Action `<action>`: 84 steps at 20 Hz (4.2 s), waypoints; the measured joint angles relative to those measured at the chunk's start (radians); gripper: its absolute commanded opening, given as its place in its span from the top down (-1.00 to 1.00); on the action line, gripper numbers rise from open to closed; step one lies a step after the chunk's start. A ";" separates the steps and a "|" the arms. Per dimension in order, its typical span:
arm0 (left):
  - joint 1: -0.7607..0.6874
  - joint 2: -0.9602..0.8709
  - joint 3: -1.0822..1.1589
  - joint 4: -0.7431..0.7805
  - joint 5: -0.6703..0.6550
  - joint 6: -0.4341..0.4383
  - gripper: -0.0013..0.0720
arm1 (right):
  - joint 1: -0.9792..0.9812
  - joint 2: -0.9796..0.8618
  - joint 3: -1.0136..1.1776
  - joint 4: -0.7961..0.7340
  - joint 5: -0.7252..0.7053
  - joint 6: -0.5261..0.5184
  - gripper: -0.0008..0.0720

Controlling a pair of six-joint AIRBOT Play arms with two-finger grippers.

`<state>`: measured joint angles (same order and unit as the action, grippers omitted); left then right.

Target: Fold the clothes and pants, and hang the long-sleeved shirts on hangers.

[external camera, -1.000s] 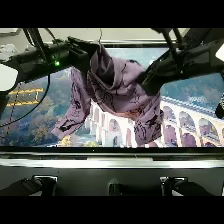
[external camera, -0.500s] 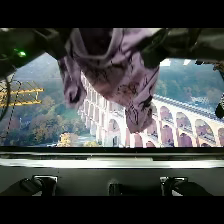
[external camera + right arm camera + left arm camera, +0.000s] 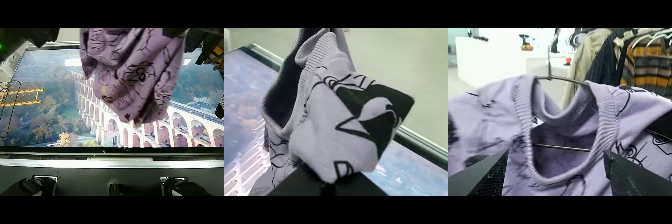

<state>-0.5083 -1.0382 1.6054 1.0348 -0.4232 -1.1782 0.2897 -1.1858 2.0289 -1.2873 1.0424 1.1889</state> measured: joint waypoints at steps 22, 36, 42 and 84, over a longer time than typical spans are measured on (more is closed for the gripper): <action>0.000 -0.027 -0.005 0.005 -0.102 0.000 -0.10 | 0.000 0.124 0.005 -0.392 -0.119 0.279 0.88; 0.001 -0.027 -0.047 0.053 -0.138 0.000 -0.10 | 0.000 0.360 0.006 -0.858 0.175 0.488 0.88; 0.001 -0.034 -0.064 0.058 -0.135 0.000 -0.10 | 0.000 0.426 0.006 -1.052 0.262 0.506 0.88; 0.001 -0.131 -0.066 0.076 0.131 0.000 -0.09 | 0.000 0.317 0.005 -1.638 0.252 0.618 0.88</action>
<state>-0.5072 -1.1694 1.5394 1.1107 -0.2920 -1.1782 0.2897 -0.8692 2.0338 -2.9253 1.2945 1.8072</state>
